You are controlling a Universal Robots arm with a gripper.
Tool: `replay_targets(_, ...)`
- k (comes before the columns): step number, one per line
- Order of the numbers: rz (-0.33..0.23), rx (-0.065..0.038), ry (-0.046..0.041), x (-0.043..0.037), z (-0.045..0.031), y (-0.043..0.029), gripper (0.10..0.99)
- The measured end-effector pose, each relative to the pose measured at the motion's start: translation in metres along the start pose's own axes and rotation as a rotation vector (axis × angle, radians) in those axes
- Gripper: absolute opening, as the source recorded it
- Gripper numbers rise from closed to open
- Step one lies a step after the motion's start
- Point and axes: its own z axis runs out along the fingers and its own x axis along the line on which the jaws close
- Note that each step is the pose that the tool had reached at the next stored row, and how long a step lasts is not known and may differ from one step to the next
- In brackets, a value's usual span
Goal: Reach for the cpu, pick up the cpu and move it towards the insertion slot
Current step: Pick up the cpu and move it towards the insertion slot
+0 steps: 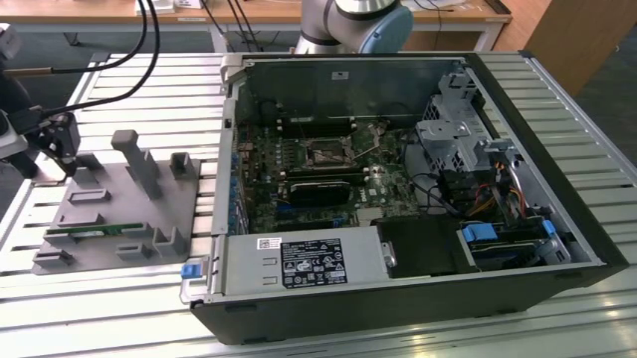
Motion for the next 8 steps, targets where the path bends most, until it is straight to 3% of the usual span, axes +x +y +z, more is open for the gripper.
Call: replay_targets(8, 0.0, 0.0, 0.0001, 0.0001, -0.0063, 0.0016, 0.541)
